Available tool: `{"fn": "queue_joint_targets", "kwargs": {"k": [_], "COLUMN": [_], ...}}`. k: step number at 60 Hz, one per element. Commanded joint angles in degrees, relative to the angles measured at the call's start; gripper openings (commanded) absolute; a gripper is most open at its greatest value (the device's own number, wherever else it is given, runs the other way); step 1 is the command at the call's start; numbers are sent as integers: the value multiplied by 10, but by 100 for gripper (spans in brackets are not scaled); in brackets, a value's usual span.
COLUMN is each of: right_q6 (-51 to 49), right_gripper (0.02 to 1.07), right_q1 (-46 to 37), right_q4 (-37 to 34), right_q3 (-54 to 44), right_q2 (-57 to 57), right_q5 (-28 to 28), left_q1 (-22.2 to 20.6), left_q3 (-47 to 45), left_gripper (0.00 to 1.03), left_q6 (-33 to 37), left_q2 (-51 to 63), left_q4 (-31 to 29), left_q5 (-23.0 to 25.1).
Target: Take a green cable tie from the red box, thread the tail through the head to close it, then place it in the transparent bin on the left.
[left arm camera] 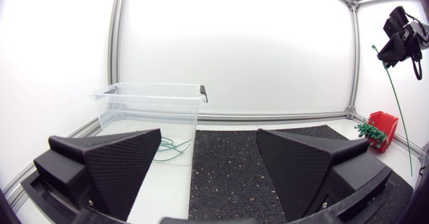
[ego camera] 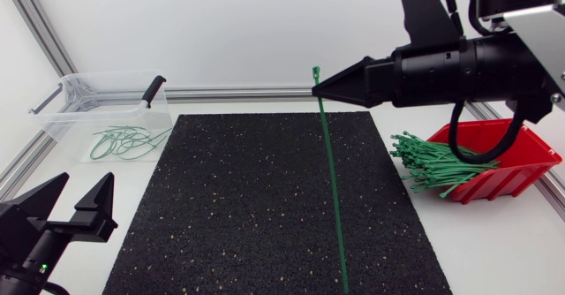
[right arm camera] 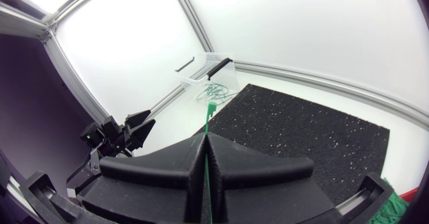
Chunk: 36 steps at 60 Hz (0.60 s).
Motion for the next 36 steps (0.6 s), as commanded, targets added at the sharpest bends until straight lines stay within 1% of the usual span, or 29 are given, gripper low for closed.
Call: {"fn": "queue_joint_targets", "kwargs": {"k": [1, 6, 14, 36], "right_q6": [52, 79, 109, 130], "right_gripper": [7, 7, 7, 7], "right_q1": [8, 8, 15, 37], "right_q4": [33, 59, 95, 114], "right_q3": [-24, -35, -48, -57], "right_q2": [17, 32, 45, 47], "right_q5": [-15, -36, -49, -55], "left_q1": [-4, -3, -3, -7], "left_q3": [-23, -23, -23, -23], "left_gripper": [99, 99, 99, 99], "left_q6": [-10, -10, -10, -10], "left_q2": [-2, -2, -1, -1], "left_q4": [-13, -13, -13, -13], "left_q5": [-2, -2, -2, -2]}}
